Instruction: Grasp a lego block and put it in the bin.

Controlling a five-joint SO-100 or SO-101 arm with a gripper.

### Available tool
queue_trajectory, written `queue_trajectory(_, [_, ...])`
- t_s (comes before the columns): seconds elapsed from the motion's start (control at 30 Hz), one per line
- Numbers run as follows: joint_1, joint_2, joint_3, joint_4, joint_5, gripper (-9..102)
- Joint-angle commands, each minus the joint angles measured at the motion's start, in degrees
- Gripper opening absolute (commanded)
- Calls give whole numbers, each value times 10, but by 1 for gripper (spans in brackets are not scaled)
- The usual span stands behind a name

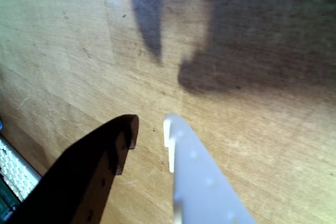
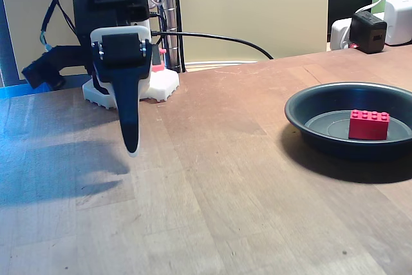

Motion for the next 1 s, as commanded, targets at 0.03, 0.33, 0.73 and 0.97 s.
queue_trajectory(0.03, [0, 6, 30, 21, 0, 0])
queue_trajectory(0.33, [1, 6, 30, 45, 49, 0])
queue_trajectory(0.73, [0, 6, 30, 46, 60, 0])
queue_trajectory(0.97, [0, 10, 30, 46, 60, 0])
